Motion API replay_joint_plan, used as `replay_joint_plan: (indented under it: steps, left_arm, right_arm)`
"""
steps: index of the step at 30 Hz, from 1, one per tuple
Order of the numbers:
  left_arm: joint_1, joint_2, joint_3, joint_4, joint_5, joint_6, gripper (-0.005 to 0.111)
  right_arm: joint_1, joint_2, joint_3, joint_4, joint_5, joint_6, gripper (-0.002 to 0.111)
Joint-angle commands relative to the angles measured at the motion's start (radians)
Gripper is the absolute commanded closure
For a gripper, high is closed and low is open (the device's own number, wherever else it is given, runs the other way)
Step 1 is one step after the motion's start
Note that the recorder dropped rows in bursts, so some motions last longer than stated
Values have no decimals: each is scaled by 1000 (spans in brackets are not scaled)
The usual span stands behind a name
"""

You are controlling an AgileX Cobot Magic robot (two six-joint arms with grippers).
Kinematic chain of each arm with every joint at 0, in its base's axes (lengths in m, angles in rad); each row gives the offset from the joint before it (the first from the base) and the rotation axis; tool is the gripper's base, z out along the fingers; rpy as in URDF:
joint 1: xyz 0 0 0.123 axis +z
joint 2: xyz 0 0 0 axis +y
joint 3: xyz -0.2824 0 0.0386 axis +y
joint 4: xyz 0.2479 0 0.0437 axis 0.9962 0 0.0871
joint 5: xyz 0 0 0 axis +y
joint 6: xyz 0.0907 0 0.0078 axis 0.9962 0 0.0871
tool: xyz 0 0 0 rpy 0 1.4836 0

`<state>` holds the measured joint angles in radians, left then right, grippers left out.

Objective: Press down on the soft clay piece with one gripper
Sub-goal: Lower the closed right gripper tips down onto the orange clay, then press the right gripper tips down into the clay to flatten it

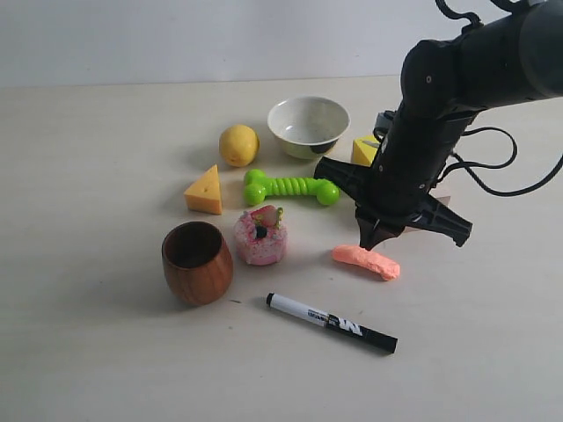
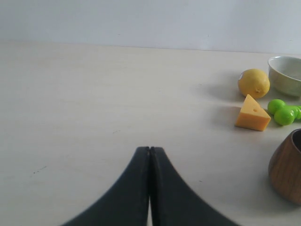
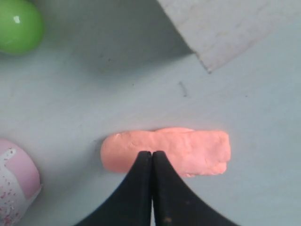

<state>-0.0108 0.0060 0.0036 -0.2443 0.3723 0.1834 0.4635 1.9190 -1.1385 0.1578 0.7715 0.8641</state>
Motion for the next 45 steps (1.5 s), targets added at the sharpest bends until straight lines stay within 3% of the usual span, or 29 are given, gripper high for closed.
replay_joint_plan:
  steps: [1,30,45]
  left_arm:
    - [2,-6,-4,-2,-10,-1,107]
    - [2,-6,-4,-2,-10,-1,107]
    - [2,-6,-4,-2,-10,-1,107]
  right_arm:
    - [2,1,-6,-23,-8,13,108]
    - [2,51,-6,-24,-24,26,108]
    - [2,141,-6,124,-18,-78,108]
